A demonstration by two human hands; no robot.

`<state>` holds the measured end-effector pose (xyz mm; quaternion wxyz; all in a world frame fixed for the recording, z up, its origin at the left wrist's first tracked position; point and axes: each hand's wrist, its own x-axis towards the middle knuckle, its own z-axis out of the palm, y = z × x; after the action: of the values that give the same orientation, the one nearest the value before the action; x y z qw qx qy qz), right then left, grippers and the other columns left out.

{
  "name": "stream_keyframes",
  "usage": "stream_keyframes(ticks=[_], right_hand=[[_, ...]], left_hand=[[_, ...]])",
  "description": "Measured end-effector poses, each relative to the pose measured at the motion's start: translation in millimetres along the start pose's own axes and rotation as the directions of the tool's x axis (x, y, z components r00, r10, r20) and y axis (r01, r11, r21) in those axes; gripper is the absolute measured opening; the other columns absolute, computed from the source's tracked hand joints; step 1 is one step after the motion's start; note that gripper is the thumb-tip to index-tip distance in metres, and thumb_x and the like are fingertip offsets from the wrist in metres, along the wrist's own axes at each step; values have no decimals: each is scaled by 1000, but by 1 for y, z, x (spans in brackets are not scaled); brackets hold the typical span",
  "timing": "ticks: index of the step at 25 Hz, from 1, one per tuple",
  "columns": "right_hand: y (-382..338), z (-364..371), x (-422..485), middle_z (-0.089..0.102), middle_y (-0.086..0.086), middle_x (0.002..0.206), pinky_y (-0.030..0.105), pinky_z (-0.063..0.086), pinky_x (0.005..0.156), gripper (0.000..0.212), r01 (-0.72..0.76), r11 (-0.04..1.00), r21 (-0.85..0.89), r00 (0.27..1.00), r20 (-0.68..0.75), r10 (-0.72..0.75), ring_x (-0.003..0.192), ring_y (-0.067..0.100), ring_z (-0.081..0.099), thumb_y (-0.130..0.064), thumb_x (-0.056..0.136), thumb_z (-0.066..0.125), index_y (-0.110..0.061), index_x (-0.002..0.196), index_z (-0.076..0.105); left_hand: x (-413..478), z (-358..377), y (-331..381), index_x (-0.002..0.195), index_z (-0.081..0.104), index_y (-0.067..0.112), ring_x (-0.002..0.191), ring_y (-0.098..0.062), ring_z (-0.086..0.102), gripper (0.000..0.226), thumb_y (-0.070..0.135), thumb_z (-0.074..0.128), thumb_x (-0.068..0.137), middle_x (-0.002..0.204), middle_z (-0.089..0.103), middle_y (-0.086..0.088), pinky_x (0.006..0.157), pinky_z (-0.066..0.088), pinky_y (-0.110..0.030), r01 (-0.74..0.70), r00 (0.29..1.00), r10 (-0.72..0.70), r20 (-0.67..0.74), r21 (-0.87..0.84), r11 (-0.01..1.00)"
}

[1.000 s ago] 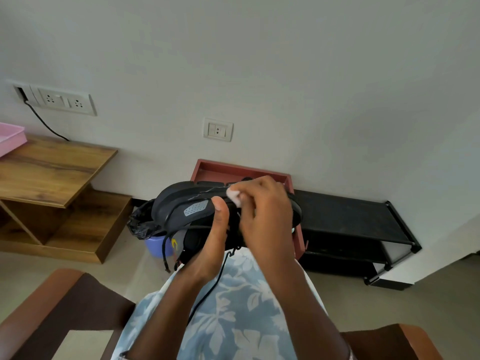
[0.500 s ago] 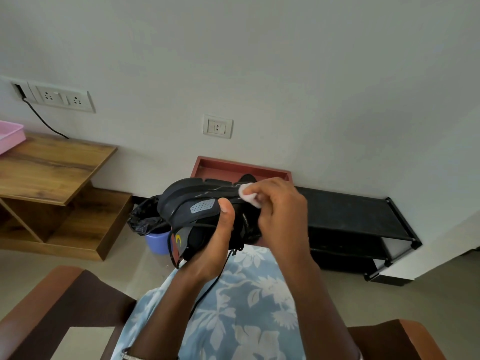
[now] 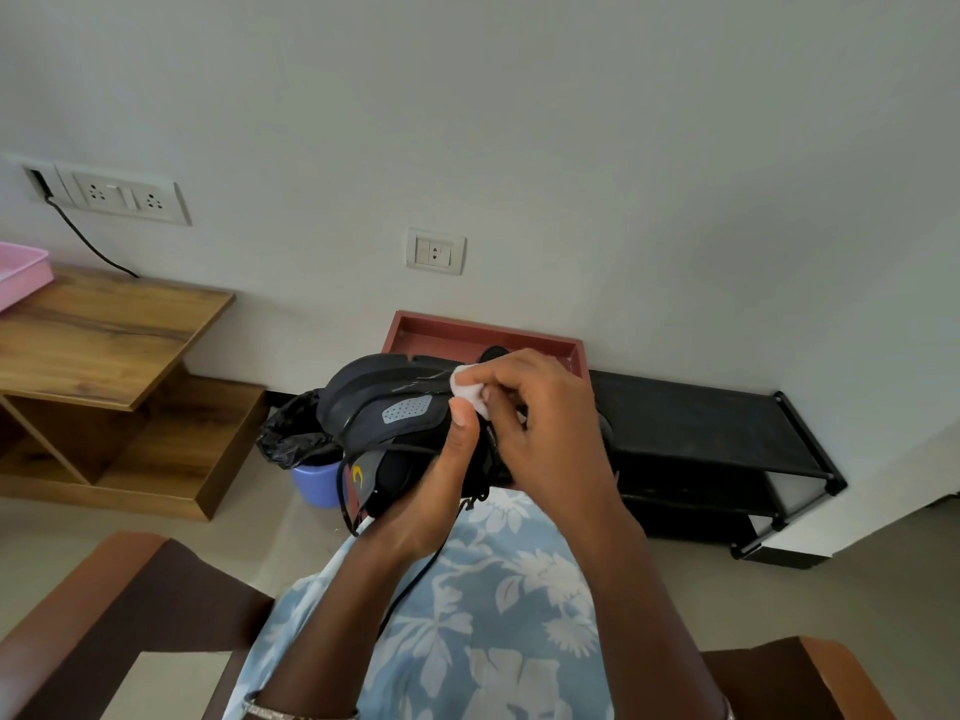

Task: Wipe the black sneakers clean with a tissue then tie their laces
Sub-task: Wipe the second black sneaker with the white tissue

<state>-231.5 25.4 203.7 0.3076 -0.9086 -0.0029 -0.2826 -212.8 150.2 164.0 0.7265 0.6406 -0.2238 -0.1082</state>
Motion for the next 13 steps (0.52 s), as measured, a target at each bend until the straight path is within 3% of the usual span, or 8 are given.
stream_keyframes(ticks=[3,5,7,10,13], right_hand=[[27,-12,12,67,-4,100,19,47,80,28,-195,979,-58,968,-170,182,90,10,62,-1,89,62,-23,96,78],[37,-19,14,67,-3,98,22,46,80,29,-284,954,-99,940,-224,256,91,14,64,-1,88,61,-24,93,77],[30,-17,13,69,-4,96,28,51,83,28,-256,963,-82,955,-173,239,92,14,65,0,88,60,-22,92,77],[1,-7,10,73,-7,97,31,56,85,26,-151,987,57,987,-54,154,91,6,67,0,89,62,-20,96,78],[-11,-3,12,75,-7,98,31,57,85,26,-80,981,176,997,18,78,91,6,69,1,87,63,-18,97,78]], left_hand=[[-1,1,4,126,53,62,134,10,42,63,93,33,76,138,54,31,117,30,-30,44,999,-44,-13,37,998],[-1,-1,5,110,47,81,127,25,37,51,100,32,65,127,48,50,113,26,-21,86,996,-87,25,60,995],[-1,-1,9,111,48,78,126,25,37,54,100,33,65,126,47,52,113,26,-19,94,993,-98,65,61,994],[-2,2,12,130,51,50,130,11,46,62,86,39,80,132,56,35,108,37,-15,14,993,-23,112,80,997],[-3,1,14,125,49,54,131,10,46,63,90,44,74,130,56,36,112,37,-22,22,987,-37,158,98,995]])
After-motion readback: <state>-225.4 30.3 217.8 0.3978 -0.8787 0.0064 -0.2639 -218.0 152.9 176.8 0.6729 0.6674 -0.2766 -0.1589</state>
